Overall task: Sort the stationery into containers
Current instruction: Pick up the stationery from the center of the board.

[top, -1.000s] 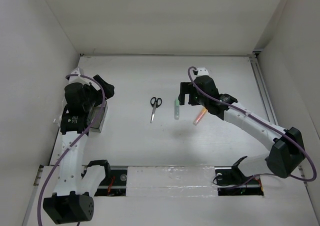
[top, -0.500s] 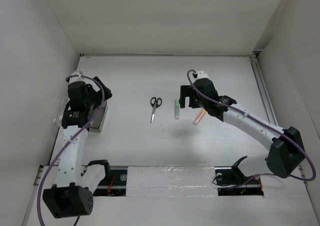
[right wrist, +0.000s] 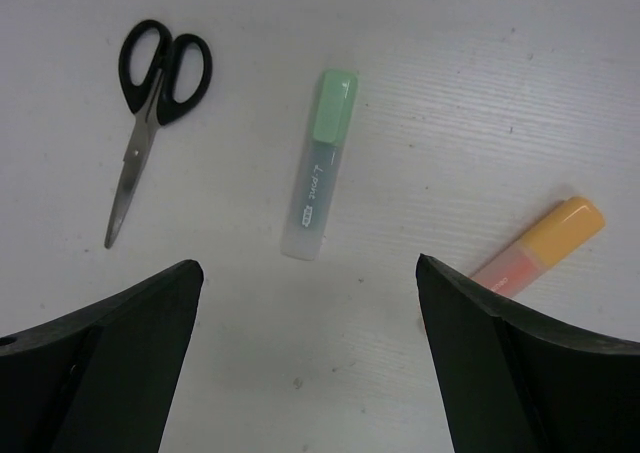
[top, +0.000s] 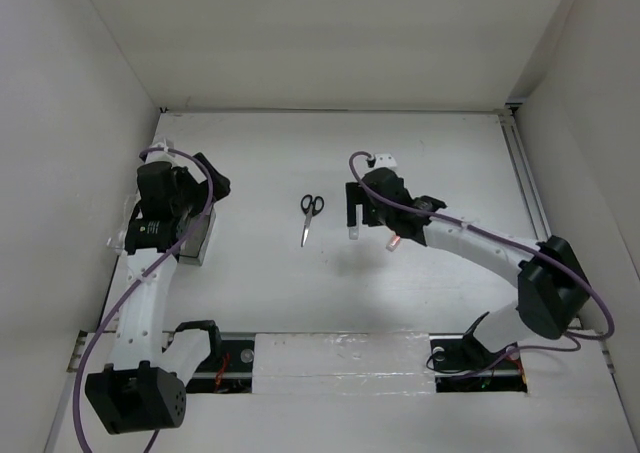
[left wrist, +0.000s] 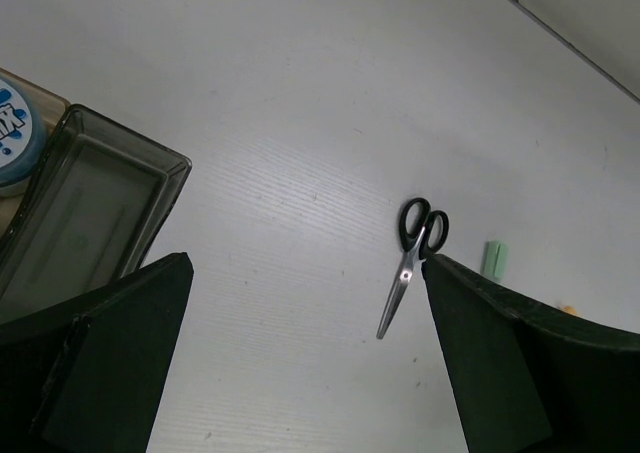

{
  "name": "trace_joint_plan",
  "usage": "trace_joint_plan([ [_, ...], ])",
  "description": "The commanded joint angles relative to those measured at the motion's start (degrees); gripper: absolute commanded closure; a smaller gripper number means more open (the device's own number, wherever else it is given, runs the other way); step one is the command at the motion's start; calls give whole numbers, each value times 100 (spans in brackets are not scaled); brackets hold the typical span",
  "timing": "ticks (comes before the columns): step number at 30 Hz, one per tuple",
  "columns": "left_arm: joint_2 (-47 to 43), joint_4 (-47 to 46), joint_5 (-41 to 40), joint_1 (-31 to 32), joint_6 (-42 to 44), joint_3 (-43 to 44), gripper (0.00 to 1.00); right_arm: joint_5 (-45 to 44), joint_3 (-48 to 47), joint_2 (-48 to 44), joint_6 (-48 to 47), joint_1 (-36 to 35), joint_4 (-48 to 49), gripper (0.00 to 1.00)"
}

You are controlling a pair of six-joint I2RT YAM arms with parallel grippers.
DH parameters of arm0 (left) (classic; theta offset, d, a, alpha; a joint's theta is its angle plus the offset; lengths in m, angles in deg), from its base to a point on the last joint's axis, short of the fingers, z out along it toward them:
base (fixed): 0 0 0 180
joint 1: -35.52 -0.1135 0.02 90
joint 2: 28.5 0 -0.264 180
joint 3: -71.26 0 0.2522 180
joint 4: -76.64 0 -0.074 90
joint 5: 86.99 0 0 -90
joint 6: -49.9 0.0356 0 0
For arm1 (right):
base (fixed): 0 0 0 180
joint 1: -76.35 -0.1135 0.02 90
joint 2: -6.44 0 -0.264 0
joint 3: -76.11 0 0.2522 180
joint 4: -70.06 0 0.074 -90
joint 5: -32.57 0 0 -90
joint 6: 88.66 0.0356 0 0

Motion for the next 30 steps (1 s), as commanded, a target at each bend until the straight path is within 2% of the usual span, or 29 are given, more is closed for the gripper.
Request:
trace_joint_plan([
  [1, -65, -184, 227, 23, 72, 59, 0, -301, -336, 385, 216, -196, 31, 6],
  [10, -126, -298, 456, 23, 72, 7, 0, -301, -546, 957, 270, -250, 93, 9],
  [14, -179, -298, 509, 23, 72, 7, 0, -249, -907, 1510, 270, -250, -21, 19],
  [21, -231, -298, 562, 23, 72, 7, 0, -117, -1135, 2065, 322, -136, -74, 23],
  [30, -284, -298, 614, 23, 72, -46, 0, 428, -1189, 2504, 156, 49, -13, 37],
])
